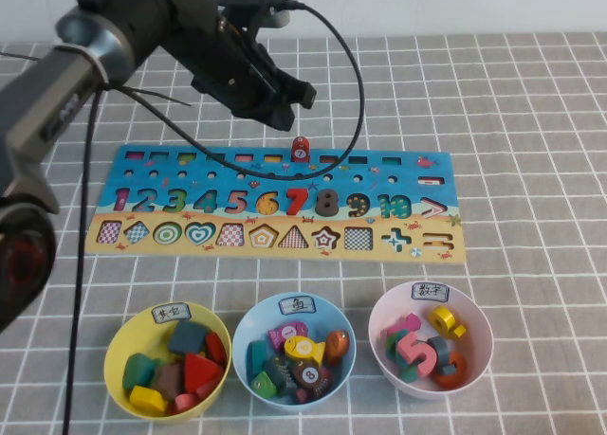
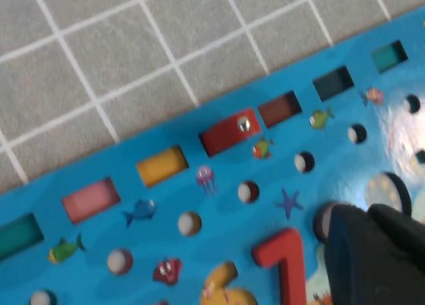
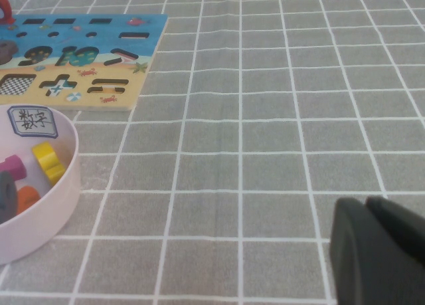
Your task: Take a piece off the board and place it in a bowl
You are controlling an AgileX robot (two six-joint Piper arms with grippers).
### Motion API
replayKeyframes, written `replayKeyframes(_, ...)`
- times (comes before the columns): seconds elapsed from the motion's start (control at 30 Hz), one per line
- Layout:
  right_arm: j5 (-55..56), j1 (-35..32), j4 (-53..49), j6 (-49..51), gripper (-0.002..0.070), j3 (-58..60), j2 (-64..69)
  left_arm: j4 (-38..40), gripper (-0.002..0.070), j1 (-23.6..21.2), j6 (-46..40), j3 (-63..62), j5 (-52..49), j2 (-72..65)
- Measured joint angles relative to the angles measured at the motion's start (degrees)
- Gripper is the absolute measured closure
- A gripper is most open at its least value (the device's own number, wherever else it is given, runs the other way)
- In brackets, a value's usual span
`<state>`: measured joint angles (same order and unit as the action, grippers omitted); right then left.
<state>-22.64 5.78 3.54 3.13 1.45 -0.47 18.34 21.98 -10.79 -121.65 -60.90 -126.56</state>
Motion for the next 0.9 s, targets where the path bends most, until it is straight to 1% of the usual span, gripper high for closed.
replayKeyframes(0.17, 0.00, 0.00, 0.00, 0.00, 0.0694, 0.00, 0.00, -1.48, 0.0680, 0.62, 2.04, -4.84, -0.24, -3.01)
replayKeyframes(0.27, 0.00, 0.00, 0.00, 0.00, 0.0694, 0.00, 0.00, -4.72, 0.0680, 1.97, 2.82, -5.22, 0.16, -3.14)
replayKeyframes(0.37, 0.00, 0.00, 0.00, 0.00, 0.0694, 0.00, 0.00, -7.61, 0.0680, 3.63, 3.51, -5.50, 2.63, -3.78)
replayKeyframes(0.5, 0.00, 0.00, 0.00, 0.00, 0.0694, 0.00, 0.00, -8.25, 0.0680, 4.97, 3.52, -5.50, 5.49, -4.74)
replayKeyframes(0.63, 0.00, 0.00, 0.00, 0.00, 0.0694, 0.00, 0.00, -8.46, 0.0668, 5.03, 3.52, -5.50, 6.59, -4.95)
replayKeyframes(0.7, 0.00, 0.00, 0.00, 0.00, 0.0694, 0.00, 0.00, -8.64, 0.0625, 5.03, 3.52, -5.50, 6.67, -5.07)
replayKeyframes(0.83, 0.00, 0.00, 0.00, 0.00, 0.0694, 0.00, 0.00, -8.75, 0.0468, 5.03, 3.60, -5.50, 6.86, -5.90)
replayKeyframes(0.9, 0.00, 0.00, 0.00, 0.00, 0.0694, 0.00, 0.00, -8.97, 0.0407, 5.03, 4.07, -5.50, 7.00, -6.49)
